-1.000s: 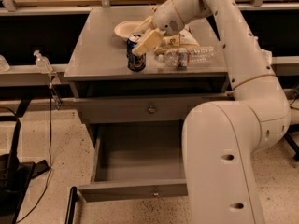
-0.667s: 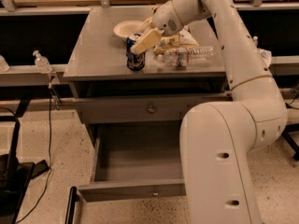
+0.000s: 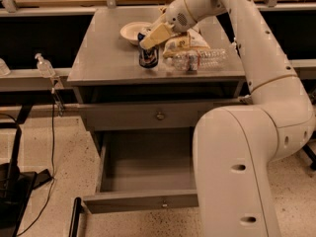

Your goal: Pick pepsi can from middle drawer and place on counter

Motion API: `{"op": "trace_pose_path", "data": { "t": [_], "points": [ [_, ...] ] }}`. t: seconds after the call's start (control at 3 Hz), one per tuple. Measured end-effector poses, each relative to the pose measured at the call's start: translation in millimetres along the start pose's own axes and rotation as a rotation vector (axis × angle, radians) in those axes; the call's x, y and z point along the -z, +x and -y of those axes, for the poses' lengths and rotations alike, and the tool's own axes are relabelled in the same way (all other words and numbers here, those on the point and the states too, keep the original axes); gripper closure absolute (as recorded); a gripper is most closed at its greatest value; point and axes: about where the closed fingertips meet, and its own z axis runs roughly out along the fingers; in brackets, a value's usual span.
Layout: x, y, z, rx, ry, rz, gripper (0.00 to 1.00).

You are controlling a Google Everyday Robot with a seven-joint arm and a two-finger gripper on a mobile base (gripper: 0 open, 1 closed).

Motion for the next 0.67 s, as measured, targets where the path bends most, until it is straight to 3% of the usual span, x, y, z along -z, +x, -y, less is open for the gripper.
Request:
{"op": "trace_pose_path", "data": {
  "t": [0.33,0.67],
  "points": [
    [-6.5,-0.1,-0.7,0.006,-0.011,0.004,0.48],
    [-10.0,-0.1,-0.4,0.005,-0.013,0.005,0.25]
  ]
}}
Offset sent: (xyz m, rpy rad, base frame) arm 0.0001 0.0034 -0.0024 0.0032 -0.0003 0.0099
